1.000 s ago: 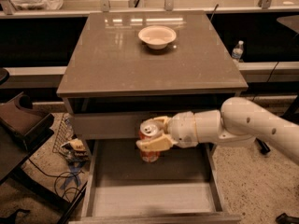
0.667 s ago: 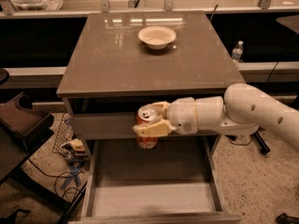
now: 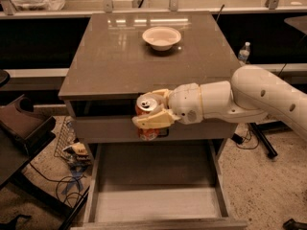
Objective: Pick coke can from middle drawer and place on counter
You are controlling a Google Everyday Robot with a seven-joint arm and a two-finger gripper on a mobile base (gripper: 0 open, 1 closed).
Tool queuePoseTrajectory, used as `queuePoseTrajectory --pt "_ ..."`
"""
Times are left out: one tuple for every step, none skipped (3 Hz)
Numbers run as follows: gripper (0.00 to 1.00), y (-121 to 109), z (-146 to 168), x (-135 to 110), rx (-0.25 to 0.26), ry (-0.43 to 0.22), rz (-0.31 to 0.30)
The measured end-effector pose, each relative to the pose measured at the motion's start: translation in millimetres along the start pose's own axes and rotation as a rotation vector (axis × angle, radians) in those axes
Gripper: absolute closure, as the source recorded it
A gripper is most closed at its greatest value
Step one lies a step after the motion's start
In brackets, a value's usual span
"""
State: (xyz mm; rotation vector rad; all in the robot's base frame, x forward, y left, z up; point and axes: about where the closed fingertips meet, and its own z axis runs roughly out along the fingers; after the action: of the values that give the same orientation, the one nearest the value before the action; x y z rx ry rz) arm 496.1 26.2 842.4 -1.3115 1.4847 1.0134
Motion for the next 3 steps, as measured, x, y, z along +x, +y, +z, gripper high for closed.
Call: queuePoseTrajectory --pt "1.00 -0.9 1.2 -5.2 -0.003 0.004 -0.007" --pt "1.00 -6.2 3.5 -18.2 0.003 0.012 -0.020" --pt "1.00 -35.6 9.7 -45.5 0.046 0.021 -0.023"
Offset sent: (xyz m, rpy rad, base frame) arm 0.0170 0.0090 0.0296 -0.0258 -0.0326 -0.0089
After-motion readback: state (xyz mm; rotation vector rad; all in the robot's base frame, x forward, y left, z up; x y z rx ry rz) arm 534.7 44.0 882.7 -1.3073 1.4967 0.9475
